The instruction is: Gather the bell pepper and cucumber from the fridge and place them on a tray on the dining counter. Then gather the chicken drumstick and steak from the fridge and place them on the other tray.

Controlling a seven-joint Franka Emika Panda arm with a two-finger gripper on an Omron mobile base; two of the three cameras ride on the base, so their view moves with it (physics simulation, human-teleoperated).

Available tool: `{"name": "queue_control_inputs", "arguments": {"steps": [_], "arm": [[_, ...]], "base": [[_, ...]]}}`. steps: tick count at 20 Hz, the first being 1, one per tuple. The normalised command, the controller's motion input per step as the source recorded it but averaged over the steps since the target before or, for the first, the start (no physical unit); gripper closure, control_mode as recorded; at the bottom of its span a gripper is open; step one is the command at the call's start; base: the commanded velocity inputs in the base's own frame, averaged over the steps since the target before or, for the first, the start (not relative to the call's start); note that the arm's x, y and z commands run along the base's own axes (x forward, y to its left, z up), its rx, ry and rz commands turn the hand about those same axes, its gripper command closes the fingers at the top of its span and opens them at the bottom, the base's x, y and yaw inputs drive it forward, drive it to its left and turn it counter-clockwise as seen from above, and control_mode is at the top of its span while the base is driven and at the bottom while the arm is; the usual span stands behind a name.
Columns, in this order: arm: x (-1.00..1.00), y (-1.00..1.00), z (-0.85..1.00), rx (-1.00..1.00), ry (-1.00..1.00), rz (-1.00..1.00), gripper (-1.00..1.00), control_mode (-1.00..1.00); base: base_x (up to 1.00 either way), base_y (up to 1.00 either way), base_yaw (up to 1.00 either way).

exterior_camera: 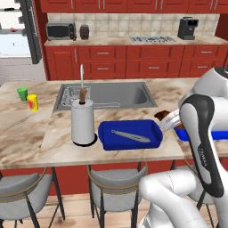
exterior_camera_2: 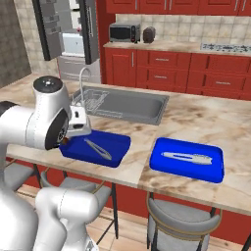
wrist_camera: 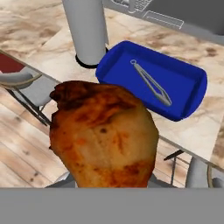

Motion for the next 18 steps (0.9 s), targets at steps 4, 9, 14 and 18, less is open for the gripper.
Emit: {"name": "queue_control_inputs", "arguments": {"steps": [4, 9, 14, 18], "arm": [[0.27, 0.10, -0.49, -0.02, 0.12, 0.09, 1.00, -1.00], [0.53, 0.21, -0.39, -0.03, 0.15, 0.03, 1.00, -1.00], [0.58, 0.25, -0.40, -0.05, 0.13, 0.00, 1.00, -1.00], [0.59, 0.17, -0.41, -0.06, 0.13, 0.00, 1.00, -1.00]], "base": [[0.00, 0.00, 0.00], [0.00, 0.00, 0.00], [0.00, 0.00, 0.00], [0.00, 0.00, 0.00]]}}
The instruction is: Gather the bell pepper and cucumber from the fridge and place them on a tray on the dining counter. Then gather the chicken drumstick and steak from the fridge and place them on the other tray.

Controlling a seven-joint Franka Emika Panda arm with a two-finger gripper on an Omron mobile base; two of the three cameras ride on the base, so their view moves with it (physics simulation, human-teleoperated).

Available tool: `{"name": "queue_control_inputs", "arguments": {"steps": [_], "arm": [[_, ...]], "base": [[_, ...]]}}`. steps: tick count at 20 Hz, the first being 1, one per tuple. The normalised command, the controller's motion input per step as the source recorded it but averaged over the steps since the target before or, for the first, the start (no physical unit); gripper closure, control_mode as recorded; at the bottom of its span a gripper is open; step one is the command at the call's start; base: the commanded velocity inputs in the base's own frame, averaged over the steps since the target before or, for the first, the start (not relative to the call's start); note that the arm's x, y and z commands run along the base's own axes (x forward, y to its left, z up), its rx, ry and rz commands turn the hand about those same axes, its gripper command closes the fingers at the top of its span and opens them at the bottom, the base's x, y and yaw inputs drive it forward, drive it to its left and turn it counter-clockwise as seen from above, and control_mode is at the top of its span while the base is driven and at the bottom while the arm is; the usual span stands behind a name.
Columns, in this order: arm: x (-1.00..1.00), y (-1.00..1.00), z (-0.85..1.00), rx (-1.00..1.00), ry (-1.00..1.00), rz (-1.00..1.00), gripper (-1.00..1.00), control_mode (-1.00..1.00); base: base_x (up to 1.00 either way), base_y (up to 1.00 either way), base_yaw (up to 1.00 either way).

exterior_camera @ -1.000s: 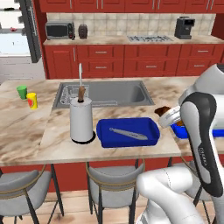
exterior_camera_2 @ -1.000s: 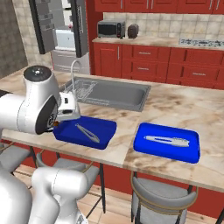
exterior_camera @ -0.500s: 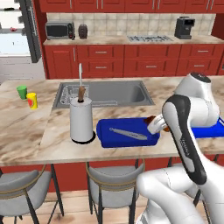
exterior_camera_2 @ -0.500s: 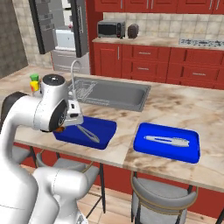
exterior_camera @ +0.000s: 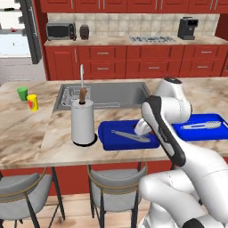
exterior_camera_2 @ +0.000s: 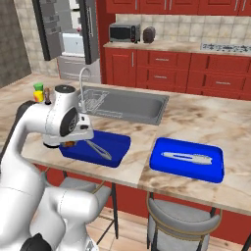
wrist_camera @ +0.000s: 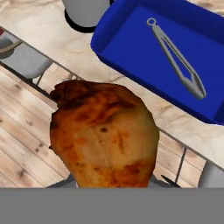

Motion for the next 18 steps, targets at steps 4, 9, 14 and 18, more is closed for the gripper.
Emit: {"name": "queue_control_inputs", "arguments": {"steps": [4, 9, 14, 18], "arm": [[0.53, 0.08, -0.44, -0.03, 0.07, 0.00, 1.00, -1.00], [0.46, 0.03, -0.42, 0.00, 0.01, 0.00, 1.00, -1.00], [0.42, 0.01, -0.35, 0.00, -0.02, 0.00, 1.00, -1.00], [0.32, 0.01, -0.25, 0.00, -0.08, 0.00, 1.00, -1.00]], "base": [[0.00, 0.00, 0.00], [0.00, 0.00, 0.00], [0.00, 0.00, 0.00], [0.00, 0.00, 0.00]]}}
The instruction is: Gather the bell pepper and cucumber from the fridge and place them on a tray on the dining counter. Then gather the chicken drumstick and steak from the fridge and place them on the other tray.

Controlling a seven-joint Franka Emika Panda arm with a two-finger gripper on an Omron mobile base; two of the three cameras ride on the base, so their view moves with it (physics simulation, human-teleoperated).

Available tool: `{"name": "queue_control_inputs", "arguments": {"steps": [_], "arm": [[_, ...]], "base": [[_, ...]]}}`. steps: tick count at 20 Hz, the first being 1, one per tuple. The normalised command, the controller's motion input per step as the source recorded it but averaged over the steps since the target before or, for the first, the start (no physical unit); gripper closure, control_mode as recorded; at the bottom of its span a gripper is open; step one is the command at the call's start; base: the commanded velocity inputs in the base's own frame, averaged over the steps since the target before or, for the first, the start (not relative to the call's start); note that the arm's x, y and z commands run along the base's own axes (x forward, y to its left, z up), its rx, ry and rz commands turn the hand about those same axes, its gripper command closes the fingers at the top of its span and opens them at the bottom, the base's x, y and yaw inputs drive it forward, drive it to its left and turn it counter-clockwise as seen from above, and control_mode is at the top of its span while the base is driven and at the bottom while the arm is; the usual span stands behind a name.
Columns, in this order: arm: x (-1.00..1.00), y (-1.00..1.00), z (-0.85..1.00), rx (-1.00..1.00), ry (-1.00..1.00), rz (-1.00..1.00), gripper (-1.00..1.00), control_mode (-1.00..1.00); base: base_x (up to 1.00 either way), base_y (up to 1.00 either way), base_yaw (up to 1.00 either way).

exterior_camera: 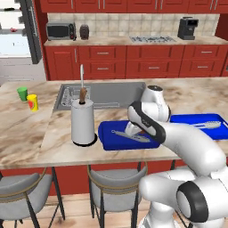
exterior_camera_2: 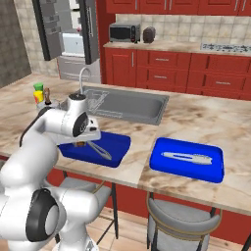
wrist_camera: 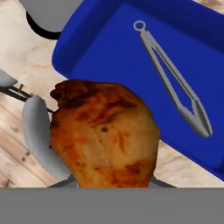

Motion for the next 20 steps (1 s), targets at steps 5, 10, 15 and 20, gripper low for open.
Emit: {"name": "queue_control_inputs", "arguments": {"steps": [5, 10, 15, 20], "arm": [[0.25, 0.01, -0.16, 0.00, -0.13, 0.00, 1.00, -1.00], [0.28, 0.00, -0.25, 0.01, -0.10, 0.00, 1.00, -1.00], [0.28, 0.01, -0.26, 0.00, -0.02, 0.00, 1.00, -1.00], [0.37, 0.00, -0.20, 0.00, 0.00, 0.00, 1.00, -1.00]], "base": [[0.00, 0.00, 0.00], [0.00, 0.00, 0.00], [0.00, 0.00, 0.00], [0.00, 0.00, 0.00]]}}
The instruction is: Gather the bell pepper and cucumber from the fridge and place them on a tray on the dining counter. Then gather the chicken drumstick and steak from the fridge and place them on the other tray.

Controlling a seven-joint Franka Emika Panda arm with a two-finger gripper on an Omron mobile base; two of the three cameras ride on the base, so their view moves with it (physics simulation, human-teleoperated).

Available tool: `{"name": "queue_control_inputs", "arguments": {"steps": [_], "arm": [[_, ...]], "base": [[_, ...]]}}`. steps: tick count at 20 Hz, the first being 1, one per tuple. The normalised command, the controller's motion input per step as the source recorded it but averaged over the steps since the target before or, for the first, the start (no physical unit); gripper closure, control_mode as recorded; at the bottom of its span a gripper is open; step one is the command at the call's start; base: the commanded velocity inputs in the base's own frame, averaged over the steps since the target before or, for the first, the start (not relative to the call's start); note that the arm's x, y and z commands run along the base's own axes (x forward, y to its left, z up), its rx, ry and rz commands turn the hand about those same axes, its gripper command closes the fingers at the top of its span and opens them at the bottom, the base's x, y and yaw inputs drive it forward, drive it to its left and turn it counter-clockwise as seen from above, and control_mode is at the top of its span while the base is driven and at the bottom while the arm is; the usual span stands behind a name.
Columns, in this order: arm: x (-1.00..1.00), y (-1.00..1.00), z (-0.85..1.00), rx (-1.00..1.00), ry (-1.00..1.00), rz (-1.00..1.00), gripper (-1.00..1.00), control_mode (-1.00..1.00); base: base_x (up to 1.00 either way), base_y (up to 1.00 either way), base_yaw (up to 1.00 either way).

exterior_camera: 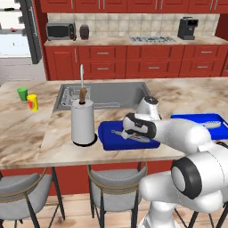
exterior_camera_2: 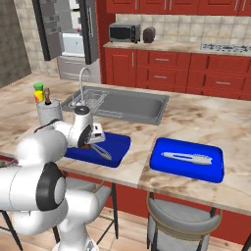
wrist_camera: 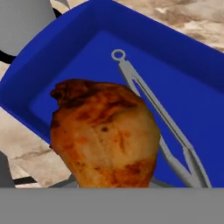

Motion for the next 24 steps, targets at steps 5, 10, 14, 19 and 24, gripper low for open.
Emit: {"name": "queue_control_inputs", "arguments": {"steps": [5, 10, 14, 19, 24], "arm": [[0.38, 0.04, -0.21, 0.00, 0.02, 0.00, 1.00, -1.00], [0.29, 0.06, -0.25, 0.00, 0.03, 0.00, 1.00, -1.00], [0.23, 0.03, -0.27, 0.00, 0.03, 0.00, 1.00, -1.00], [0.25, 0.05, -0.25, 0.00, 0.03, 0.00, 1.00, -1.00], [0.27, 0.02, -0.26, 0.00, 0.01, 0.00, 1.00, -1.00]], "base": [[0.00, 0.00, 0.00], [0.00, 0.00, 0.00], [0.00, 0.00, 0.00], [0.00, 0.00, 0.00], [0.00, 0.00, 0.00]]}}
